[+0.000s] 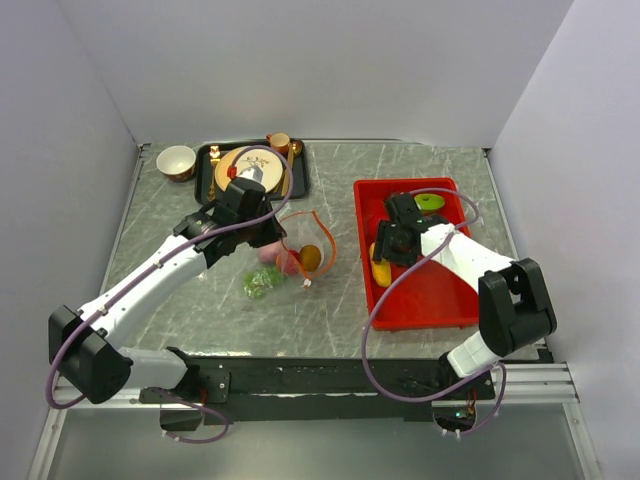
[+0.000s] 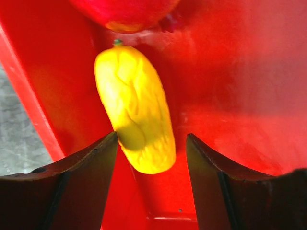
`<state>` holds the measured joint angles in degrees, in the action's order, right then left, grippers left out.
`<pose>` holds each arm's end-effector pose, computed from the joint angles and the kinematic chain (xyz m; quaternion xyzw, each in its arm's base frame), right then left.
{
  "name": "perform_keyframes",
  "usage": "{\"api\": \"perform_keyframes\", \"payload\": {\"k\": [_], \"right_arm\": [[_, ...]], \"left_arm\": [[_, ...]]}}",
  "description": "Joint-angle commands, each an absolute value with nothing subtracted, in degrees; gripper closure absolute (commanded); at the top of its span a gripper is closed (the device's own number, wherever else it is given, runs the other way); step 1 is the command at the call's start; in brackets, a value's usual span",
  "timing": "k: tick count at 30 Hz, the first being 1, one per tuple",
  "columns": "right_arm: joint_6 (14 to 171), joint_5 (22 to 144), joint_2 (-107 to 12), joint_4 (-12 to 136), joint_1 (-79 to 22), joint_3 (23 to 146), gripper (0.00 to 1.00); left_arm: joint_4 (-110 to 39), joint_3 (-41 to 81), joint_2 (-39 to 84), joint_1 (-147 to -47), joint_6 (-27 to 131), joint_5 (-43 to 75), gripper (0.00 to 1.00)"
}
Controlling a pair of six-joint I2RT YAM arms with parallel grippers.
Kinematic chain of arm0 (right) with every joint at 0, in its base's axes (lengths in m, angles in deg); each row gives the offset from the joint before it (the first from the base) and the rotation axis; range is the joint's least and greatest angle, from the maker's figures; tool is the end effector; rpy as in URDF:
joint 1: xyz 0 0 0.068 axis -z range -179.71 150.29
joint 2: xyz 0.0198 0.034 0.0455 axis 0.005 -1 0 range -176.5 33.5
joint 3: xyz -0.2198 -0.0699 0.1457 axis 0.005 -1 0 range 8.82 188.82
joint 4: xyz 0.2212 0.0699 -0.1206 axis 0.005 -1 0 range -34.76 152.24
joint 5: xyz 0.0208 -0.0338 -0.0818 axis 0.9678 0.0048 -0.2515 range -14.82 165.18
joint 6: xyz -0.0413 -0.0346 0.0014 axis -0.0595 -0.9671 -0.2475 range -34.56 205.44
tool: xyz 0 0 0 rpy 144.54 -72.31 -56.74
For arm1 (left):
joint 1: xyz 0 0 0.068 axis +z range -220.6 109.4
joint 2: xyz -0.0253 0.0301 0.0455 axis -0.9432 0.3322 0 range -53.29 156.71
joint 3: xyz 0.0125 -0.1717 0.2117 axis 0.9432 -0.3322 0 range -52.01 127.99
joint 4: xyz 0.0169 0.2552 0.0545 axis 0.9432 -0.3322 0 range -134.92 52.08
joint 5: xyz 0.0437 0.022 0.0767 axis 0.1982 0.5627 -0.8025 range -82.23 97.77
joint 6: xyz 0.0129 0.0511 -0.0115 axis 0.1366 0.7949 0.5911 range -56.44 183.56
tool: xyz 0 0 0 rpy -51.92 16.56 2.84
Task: Place the food in the zip-top bag and seal the zipper
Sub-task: Pick up the fake fruit from the bin.
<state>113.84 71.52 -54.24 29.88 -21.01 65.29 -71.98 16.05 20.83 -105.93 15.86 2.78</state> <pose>0.2792 0.1064 0.2033 0.0676 0.9708 0.0675 0.2199 0.2314 -0.1603 0.3307 -0.1159 0.8987 -0.2496 0.3415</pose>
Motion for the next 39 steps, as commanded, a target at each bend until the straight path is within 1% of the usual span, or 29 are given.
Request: {"api": "perform_keyframes", "payload": {"k": [1,5,10,11,13,14,16,17,18,28,30,31,32,33,34,35,38,39], "right_arm": [[113.6,72.8,-55.1,33.1,-20.3,66.8,0.34],[111.7,73.2,-56.1,33.4,-19.2,67.6,0.34],[110.7,75.0,-58.8,32.4,-18.3,69.9,0.39],[110.5,75.0,-58.9,32.3,-18.3,70.1,0.45],[110.4,75.0,-58.2,32.8,-18.2,70.1,0.53],[110.4,75.0,-57.7,33.0,-18.2,69.9,0.58],[110.6,75.0,-57.5,32.4,-17.9,70.1,0.64],[110.7,74.4,-57.5,31.7,-17.9,70.2,0.69],[110.8,74.2,-57.4,31.1,-17.8,70.6,0.72],[110.8,68.8,-54.2,27.0,-17.7,69.7,0.74],[111.3,68.8,-54.2,27.0,-17.6,69.1,0.67],[111.3,69.1,-53.7,27.4,-17.6,68.8,0.62],[111.5,69.4,-53.4,27.7,-17.8,68.3,0.45],[111.5,69.6,-53.1,28.0,-17.7,67.6,0.38],[111.7,69.8,-52.5,28.6,-17.7,67.3,0.34],[111.9,69.8,-52.4,28.8,-17.7,67.1,0.27],[111.8,70.3,-52.7,29.2,-17.7,66.9,0.23],[111.8,70.5,-52.9,29.3,-17.7,67.0,0.23]], "left_arm": [[-71.0,17.5,21.1,-106.0,15.6,3.3,0.99],[-71.4,17.6,20.9,-106.0,15.9,3.0,0.99],[-71.3,17.6,21.1,-106.0,15.7,2.6,0.99],[-71.1,17.5,21.1,-106.0,15.7,2.8,0.99],[-70.8,17.3,20.9,-106.0,15.8,2.7,0.99],[-70.9,17.5,20.8,-106.0,16.0,2.5,0.99],[-71.4,17.7,21.1,-106.0,16.2,2.2,0.99],[-71.8,17.8,21.1,-105.9,16.1,1.7,0.99],[-71.9,18.0,21.2,-106.0,16.1,1.5,0.99],[-71.1,17.2,21.1,-106.0,16.2,1.7,0.99],[-70.8,16.9,21.3,-105.9,16.1,2.0,0.99],[-70.8,16.9,21.3,-106.0,16.1,2.1,0.99],[-70.8,16.9,21.2,-106.0,16.0,2.1,0.99],[-70.7,16.7,21.1,-106.0,16.0,1.9,0.99],[-70.8,16.6,21.0,-106.0,16.1,1.7,0.99],[-70.7,16.6,20.9,-106.0,16.1,1.6,0.99],[-70.7,16.5,20.9,-106.0,16.0,1.8,0.99],[-70.6,16.4,21.0,-106.0,16.1,1.8,0.99]]}}
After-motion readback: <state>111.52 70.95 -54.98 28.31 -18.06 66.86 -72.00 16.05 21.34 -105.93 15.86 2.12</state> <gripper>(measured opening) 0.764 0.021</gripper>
